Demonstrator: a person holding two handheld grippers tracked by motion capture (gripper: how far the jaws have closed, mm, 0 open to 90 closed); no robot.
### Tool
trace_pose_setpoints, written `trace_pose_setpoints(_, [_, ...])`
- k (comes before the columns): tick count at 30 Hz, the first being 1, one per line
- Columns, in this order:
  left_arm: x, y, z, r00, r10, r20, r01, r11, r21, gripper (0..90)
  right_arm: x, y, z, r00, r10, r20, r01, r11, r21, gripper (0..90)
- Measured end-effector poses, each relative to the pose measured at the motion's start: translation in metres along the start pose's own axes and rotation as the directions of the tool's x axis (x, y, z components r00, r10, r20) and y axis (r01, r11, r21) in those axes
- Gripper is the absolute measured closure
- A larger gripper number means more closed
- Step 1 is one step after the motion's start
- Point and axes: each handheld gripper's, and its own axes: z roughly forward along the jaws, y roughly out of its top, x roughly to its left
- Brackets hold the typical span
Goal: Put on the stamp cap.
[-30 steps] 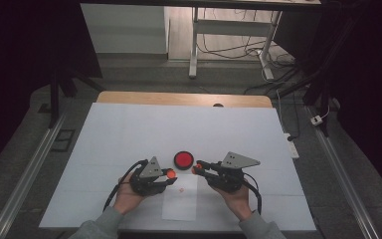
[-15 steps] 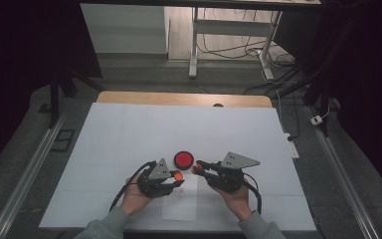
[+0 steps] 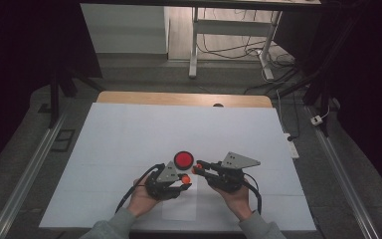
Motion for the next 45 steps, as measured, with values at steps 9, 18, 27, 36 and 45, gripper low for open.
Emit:
trace_pose_setpoints(9, [0.000,0.000,0.001,1.0000,0.000,0.002,0.000,1.0000,0.006,64.1,0.004,0.000,0.004,0.9998,-0.006,-0.017,0.006,1.000,0.000,72.0])
trace_pose_setpoints(18, [0.000,-0.001,0.002,1.0000,-0.001,0.002,0.001,1.0000,0.005,64.1,0.010,-0.001,0.009,0.9991,-0.008,-0.041,0.008,1.000,0.011,72.0])
trace_pose_setpoints(27, [-0.001,-0.001,0.002,0.9998,0.015,-0.011,-0.015,0.9998,0.009,64.2,0.013,-0.003,0.013,0.9982,-0.005,-0.060,0.007,1.000,0.023,72.0])
trace_pose_setpoints(36, [0.000,-0.001,0.000,0.9998,0.010,-0.016,-0.010,0.9999,-0.003,64.2,0.015,-0.005,0.016,0.9976,-0.006,-0.069,0.008,0.999,0.035,72.0])
trace_pose_setpoints(45, [0.000,-0.001,0.000,0.9999,0.010,-0.013,-0.010,0.9999,-0.005,64.2,0.017,-0.007,0.017,0.9974,-0.003,-0.073,0.006,0.999,0.041,72.0])
